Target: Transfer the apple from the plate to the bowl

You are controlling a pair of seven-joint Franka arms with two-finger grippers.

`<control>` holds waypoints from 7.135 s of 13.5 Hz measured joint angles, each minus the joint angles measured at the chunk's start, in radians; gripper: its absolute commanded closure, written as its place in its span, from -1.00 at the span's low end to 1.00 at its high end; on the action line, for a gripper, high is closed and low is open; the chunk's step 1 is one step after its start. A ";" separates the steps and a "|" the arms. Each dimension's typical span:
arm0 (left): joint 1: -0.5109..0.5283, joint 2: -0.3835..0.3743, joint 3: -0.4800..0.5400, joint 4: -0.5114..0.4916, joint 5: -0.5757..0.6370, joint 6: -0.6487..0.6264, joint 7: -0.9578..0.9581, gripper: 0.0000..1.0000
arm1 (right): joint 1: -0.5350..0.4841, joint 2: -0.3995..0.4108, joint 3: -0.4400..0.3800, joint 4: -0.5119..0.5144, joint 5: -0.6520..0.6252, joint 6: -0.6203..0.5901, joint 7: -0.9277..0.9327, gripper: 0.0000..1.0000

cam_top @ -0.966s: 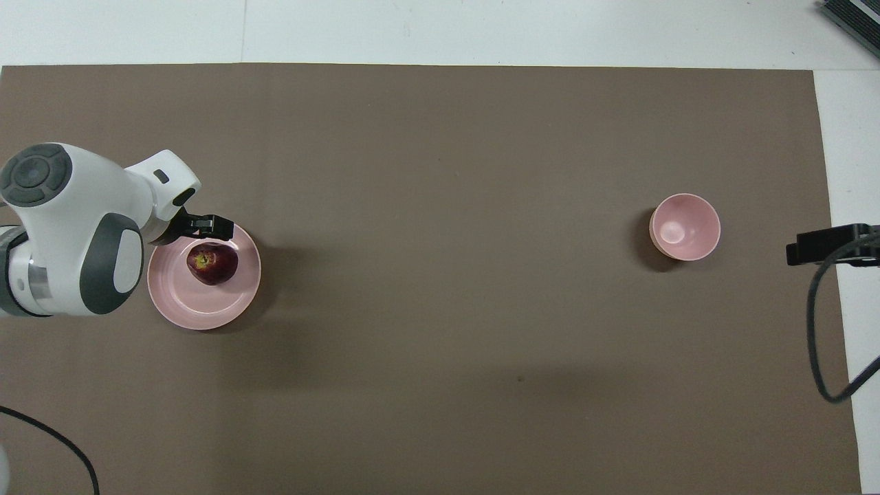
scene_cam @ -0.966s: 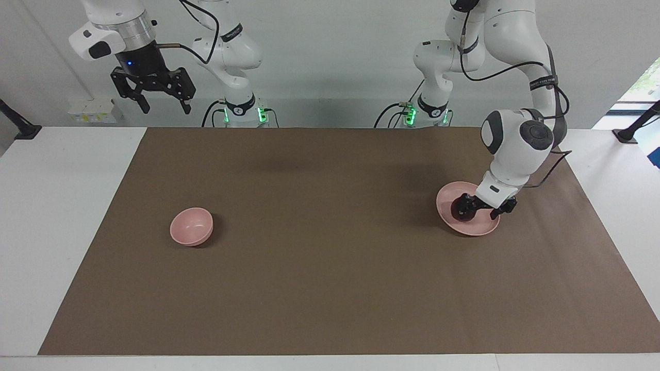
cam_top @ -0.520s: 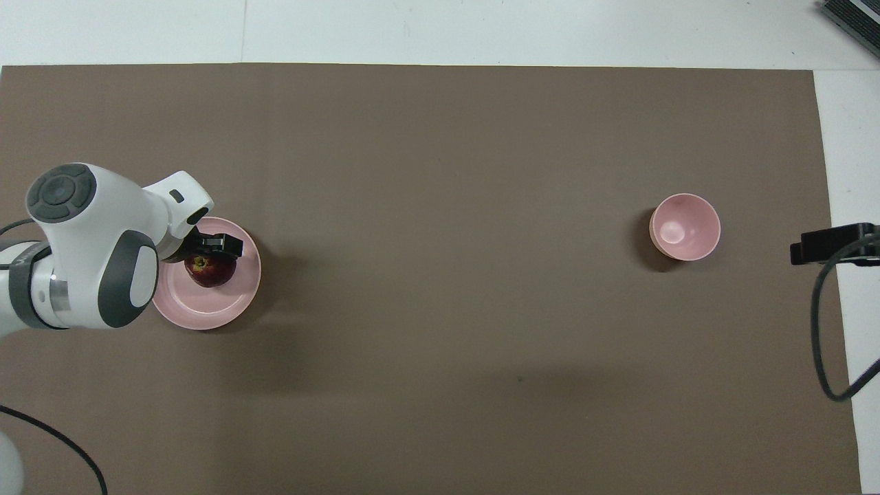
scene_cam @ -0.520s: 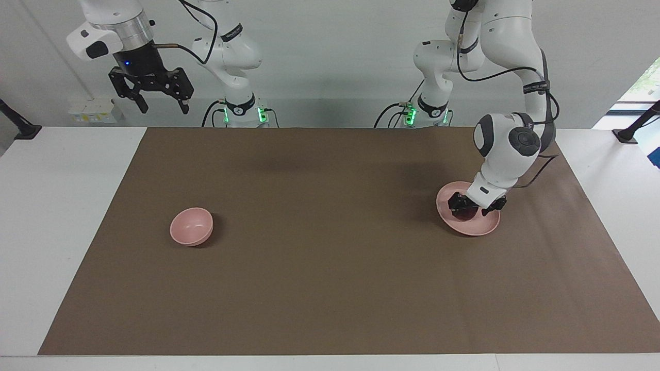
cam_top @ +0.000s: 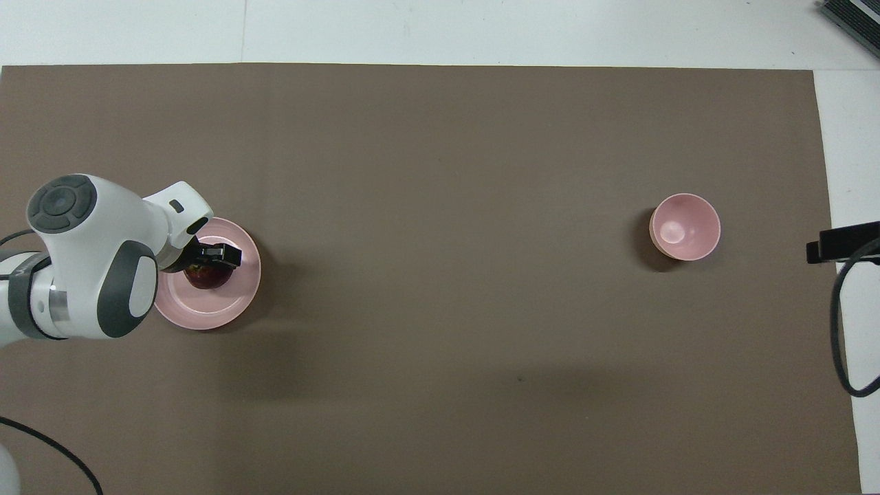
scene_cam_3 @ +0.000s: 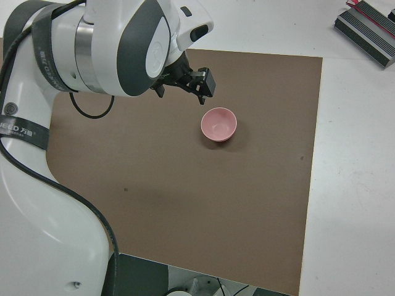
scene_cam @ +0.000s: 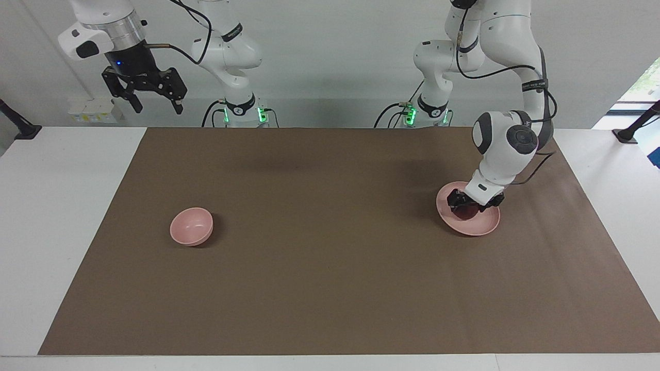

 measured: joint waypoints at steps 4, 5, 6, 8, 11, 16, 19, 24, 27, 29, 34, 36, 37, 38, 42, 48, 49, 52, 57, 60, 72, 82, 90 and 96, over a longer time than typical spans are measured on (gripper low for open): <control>0.000 -0.009 0.000 0.003 0.000 -0.004 0.000 1.00 | 0.000 0.000 -0.004 0.000 0.000 0.000 0.000 -1.00; 0.000 -0.008 0.000 0.012 0.000 -0.008 0.000 1.00 | 0.000 0.000 -0.004 0.000 0.000 0.000 0.000 -1.00; 0.000 -0.007 0.000 0.026 0.000 -0.013 0.000 1.00 | 0.000 0.000 -0.003 -0.001 0.000 0.000 0.000 -1.00; 0.000 0.000 0.001 0.067 0.000 -0.020 0.000 1.00 | 0.000 0.000 -0.002 -0.004 0.000 -0.001 0.000 -1.00; 0.000 0.004 0.001 0.146 0.000 -0.061 0.000 1.00 | 0.000 -0.002 -0.001 -0.011 0.000 -0.004 0.000 -1.00; 0.000 0.010 0.001 0.321 0.000 -0.245 0.000 1.00 | -0.013 -0.004 -0.005 -0.017 0.001 -0.028 -0.004 -1.00; -0.001 0.009 0.001 0.445 0.000 -0.386 0.000 1.00 | -0.025 -0.018 -0.007 -0.037 0.001 -0.037 -0.033 -1.00; 0.001 0.000 0.005 0.597 0.000 -0.606 0.000 1.00 | -0.026 -0.028 -0.007 -0.047 0.002 -0.037 -0.034 -1.00; 0.002 -0.040 0.012 0.634 -0.001 -0.727 0.000 1.00 | -0.027 -0.030 -0.007 -0.053 0.002 -0.037 -0.034 -1.00; 0.002 -0.097 0.014 0.644 -0.018 -0.789 -0.009 1.00 | -0.027 -0.031 -0.007 -0.056 0.002 -0.037 -0.034 -1.00; 0.002 -0.212 0.013 0.600 -0.012 -0.854 -0.102 1.00 | -0.052 -0.048 -0.011 -0.092 0.044 -0.064 -0.169 -1.00; 0.000 -0.207 0.006 0.594 0.039 -0.854 -0.102 1.00 | -0.063 -0.051 -0.016 -0.107 0.100 -0.065 -0.236 -1.00; -0.001 -0.206 0.002 0.594 0.050 -0.854 -0.104 1.00 | -0.076 -0.051 -0.017 -0.128 0.135 -0.065 -0.307 -1.00; -0.001 -0.206 -0.002 0.594 0.048 -0.853 -0.108 1.00 | -0.085 -0.051 -0.019 -0.156 0.163 -0.062 -0.369 -1.00; -0.002 -0.206 -0.005 0.594 -0.018 -0.856 -0.188 1.00 | -0.091 -0.043 -0.021 -0.252 0.330 -0.043 -0.451 -1.00; 0.025 -0.162 0.008 0.592 -0.411 -1.003 -0.565 1.00 | -0.141 0.010 -0.025 -0.406 0.617 -0.011 -0.596 -1.00; 0.030 -0.155 0.009 0.589 -0.472 -1.016 -0.629 1.00 | -0.143 0.033 -0.025 -0.423 0.658 -0.009 -0.631 -1.00; 0.048 -0.148 0.012 0.566 -0.606 -1.025 -0.778 1.00 | -0.136 0.084 -0.021 -0.450 0.790 -0.007 -0.674 -1.00; 0.047 -0.143 -0.001 0.461 -0.849 -0.950 -0.890 1.00 | -0.028 0.063 -0.017 -0.560 1.085 -0.001 -0.640 -1.00; -0.009 -0.139 -0.011 0.364 -0.988 -0.813 -0.944 1.00 | 0.022 0.052 -0.016 -0.594 1.199 0.001 -0.569 -1.00; -0.360 -0.132 -0.025 0.133 -1.471 -0.199 -1.280 1.00 | 0.142 0.041 -0.017 -0.601 1.358 0.101 -0.353 -1.00; -0.564 -0.142 -0.030 0.120 -1.602 0.011 -1.282 1.00 | 0.131 0.043 -0.026 -0.600 1.363 0.135 -0.285 -1.00; -0.575 -0.145 -0.038 0.120 -1.621 0.043 -1.284 1.00 | 0.124 0.047 -0.027 -0.602 1.361 0.132 -0.285 1.00; -0.575 -0.145 -0.039 0.120 -1.619 0.044 -1.274 -1.00 | 0.123 0.047 -0.026 -0.601 1.361 0.131 -0.277 1.00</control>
